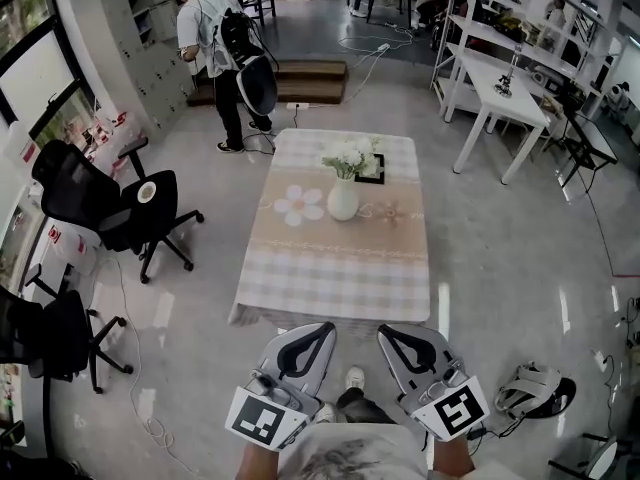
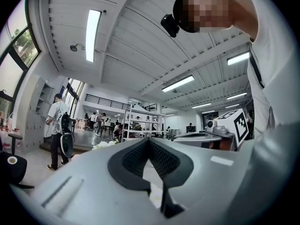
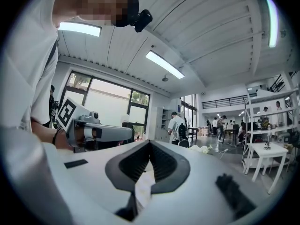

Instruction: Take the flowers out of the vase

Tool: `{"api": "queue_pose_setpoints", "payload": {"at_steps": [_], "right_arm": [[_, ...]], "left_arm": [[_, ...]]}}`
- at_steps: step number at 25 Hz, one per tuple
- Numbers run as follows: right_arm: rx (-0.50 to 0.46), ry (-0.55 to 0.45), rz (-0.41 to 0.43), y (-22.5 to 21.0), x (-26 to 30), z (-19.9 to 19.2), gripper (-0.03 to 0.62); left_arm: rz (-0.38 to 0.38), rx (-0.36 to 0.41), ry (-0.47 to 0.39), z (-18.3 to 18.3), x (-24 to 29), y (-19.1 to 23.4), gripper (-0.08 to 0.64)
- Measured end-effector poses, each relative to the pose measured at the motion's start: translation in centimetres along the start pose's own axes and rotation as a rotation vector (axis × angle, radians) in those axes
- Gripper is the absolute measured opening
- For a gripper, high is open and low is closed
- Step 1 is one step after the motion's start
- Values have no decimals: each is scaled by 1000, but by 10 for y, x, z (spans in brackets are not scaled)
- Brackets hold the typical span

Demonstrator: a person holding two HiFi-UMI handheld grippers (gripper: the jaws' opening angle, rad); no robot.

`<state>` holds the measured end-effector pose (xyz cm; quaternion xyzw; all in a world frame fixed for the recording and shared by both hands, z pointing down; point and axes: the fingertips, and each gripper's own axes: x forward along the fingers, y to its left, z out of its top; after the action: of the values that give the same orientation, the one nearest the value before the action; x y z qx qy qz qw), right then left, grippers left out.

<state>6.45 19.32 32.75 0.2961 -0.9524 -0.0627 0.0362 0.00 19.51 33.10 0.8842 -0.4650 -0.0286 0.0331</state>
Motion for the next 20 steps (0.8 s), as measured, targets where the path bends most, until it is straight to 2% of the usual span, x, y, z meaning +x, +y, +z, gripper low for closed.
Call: {"api": "queue_pose_setpoints", "payload": {"at_steps": [4,11,20], "right_arm": [[7,-2,21,-23,12,-4,15],[13,-20,64,-59,32,-5,15],[24,-46,114,-93,46,-6,15]], "left_arm": [[23,44,-45,4,24,14,8],[57,23,2,4,59,28,8],[94,67,-17,9,93,39,8]]}}
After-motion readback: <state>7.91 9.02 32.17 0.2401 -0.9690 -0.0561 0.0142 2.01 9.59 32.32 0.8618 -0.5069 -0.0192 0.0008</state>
